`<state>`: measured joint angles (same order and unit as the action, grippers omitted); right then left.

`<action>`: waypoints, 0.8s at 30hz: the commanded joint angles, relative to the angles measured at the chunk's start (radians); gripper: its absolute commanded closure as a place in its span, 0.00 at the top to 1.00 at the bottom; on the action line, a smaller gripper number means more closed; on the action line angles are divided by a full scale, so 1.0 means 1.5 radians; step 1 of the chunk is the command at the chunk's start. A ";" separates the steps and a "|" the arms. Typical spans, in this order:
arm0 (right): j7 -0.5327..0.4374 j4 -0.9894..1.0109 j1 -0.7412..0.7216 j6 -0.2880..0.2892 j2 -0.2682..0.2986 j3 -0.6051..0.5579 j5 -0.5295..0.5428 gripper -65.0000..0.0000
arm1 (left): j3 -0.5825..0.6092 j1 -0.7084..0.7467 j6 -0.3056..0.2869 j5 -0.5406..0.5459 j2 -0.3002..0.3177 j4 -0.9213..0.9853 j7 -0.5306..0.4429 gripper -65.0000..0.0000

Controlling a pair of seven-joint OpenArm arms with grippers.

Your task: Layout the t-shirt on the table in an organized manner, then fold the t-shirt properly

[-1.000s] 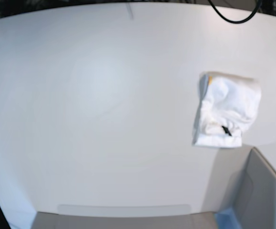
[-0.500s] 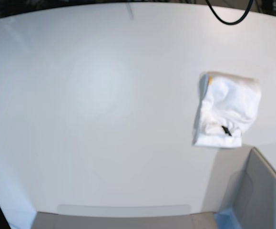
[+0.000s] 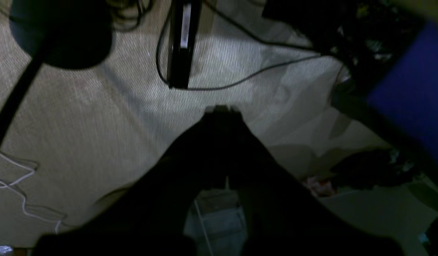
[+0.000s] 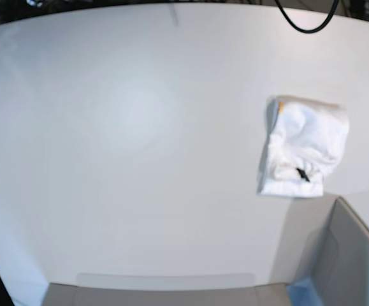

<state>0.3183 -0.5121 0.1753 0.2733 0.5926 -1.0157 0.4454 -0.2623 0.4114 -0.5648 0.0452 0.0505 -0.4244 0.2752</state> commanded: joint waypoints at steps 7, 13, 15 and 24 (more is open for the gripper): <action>0.006 -0.009 0.001 0.007 -0.001 -0.003 0.000 0.00 | -0.003 -0.015 -0.003 -0.002 0.003 0.001 0.009 0.00; 0.006 -0.009 -0.018 0.007 -0.020 -0.003 0.000 0.00 | 0.002 -0.058 -0.003 -0.003 0.003 0.002 0.030 0.00; 0.006 -0.009 -0.031 0.007 -0.022 -0.003 0.000 0.00 | 0.002 -0.075 -0.003 -0.003 0.004 0.002 0.052 0.00; 0.008 -0.002 -0.073 0.007 -0.056 -0.004 -0.001 0.00 | -0.002 -0.122 -0.002 -0.003 0.021 0.002 0.063 0.00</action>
<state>0.3214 -0.5102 0.0830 0.2733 0.4953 -1.0233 0.4484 -0.2619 0.2260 -0.5644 0.0418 0.0811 -0.4179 0.3668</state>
